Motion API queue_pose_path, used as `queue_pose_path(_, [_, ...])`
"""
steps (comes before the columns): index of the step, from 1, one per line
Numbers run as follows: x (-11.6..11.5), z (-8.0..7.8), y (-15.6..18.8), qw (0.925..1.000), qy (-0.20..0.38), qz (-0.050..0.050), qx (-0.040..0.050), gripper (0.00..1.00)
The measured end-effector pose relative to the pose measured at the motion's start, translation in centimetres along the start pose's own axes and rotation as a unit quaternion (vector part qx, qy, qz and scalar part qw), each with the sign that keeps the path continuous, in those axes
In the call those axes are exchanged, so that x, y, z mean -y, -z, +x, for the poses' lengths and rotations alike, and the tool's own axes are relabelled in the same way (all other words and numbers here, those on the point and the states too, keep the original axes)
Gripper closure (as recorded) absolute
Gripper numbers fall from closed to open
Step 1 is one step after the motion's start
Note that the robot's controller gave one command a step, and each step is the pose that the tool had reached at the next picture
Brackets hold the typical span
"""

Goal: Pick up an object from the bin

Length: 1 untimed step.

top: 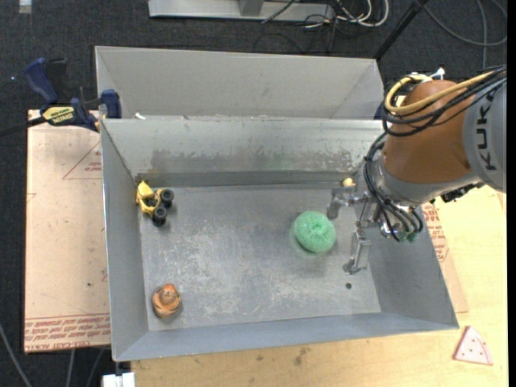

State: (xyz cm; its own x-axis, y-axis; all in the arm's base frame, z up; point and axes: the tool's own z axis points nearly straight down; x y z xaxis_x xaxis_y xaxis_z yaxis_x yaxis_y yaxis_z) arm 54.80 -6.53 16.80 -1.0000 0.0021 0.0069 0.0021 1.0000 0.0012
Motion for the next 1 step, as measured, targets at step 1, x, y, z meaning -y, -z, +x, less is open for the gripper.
queue_pose_path(1, [-0.02,-0.18,0.44,1.0,0.001,0.0,0.004,0.0])
